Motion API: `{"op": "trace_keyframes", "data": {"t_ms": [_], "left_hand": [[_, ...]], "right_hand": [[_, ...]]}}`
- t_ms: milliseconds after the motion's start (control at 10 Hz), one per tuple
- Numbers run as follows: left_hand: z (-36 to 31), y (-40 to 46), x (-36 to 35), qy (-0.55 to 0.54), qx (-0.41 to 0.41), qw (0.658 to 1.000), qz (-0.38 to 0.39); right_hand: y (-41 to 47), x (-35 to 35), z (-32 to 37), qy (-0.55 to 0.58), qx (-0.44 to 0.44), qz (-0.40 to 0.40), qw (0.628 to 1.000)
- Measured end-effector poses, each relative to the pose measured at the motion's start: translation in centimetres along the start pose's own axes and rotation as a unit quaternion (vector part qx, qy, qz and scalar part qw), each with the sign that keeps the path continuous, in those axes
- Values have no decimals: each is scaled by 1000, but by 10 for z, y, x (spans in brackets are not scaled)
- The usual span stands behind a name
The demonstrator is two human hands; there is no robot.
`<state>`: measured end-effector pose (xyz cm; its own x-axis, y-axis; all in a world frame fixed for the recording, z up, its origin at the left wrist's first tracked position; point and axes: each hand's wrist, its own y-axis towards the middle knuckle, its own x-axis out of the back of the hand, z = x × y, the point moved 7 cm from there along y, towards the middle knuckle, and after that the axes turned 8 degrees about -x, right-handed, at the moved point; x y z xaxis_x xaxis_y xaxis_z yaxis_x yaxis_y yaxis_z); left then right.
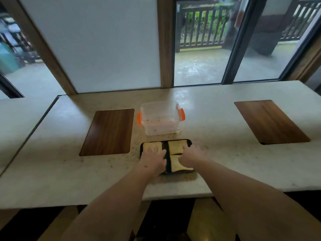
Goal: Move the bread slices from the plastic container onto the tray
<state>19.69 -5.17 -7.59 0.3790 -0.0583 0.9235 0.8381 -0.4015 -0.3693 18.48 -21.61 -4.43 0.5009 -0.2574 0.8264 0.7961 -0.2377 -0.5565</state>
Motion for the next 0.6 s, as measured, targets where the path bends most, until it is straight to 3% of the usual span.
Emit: {"op": "trace_keyframes", "data": {"t_ms": [300,500,600], "left_hand": [[-32,-66,-8,-79,67,994,12],[-45,-90,-16,-99,57,990,77],[-47,-92,-10,-76,42,994,71]], "right_hand": [[-59,-22,-16,34,40,9,999],[-80,-36,-29,28,49,28,998],[-86,-27,-28,33,42,31,998]]}}
